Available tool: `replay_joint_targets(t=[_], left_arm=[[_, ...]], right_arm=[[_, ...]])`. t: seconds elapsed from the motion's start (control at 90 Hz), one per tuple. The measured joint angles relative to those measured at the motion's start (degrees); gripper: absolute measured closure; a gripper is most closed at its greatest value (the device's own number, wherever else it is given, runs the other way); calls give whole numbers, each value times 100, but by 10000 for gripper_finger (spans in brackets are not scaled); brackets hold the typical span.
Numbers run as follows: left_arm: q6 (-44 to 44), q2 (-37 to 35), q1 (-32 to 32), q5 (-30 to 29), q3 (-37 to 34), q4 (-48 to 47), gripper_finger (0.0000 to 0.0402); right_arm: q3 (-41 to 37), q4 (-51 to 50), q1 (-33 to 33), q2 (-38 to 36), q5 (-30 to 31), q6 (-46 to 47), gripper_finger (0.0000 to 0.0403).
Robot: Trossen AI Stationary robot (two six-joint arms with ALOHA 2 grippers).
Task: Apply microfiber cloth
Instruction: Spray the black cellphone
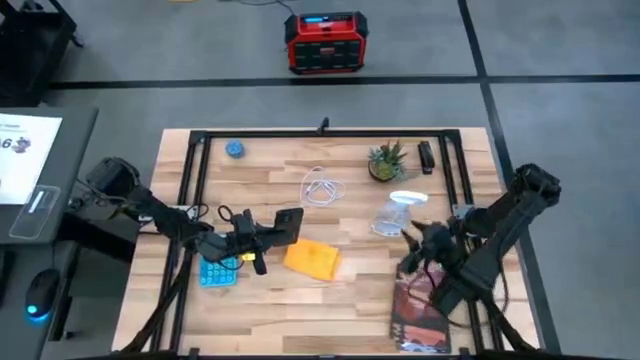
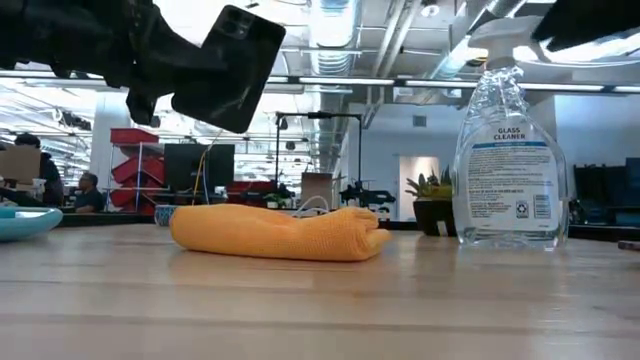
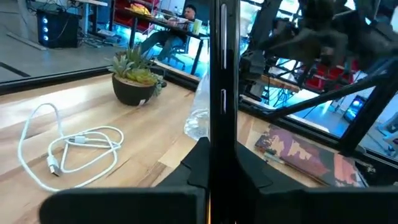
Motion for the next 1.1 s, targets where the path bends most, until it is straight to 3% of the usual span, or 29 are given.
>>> replay_joint_targets(t=[0.2, 0.344, 0.811, 0.967, 1.1], left_arm=[[-5, 0, 14, 12, 0, 4, 391], [-2, 0, 29, 27, 0, 7, 391], [-2, 0, 40, 27, 0, 2, 391], [-13, 0, 40, 27, 0, -90, 391], [-23, 0, 40, 27, 0, -90, 391]], right_arm=[[-10, 429, -492, 4, 56, -1742, 143], [-9, 448, -940, -6, 53, -1517, 107], [-10, 1215, -2084, 34, 912, -1397, 103], [-9, 1452, -2265, 33, 1002, -2014, 110], [-9, 1743, -2307, 33, 988, -2663, 142]])
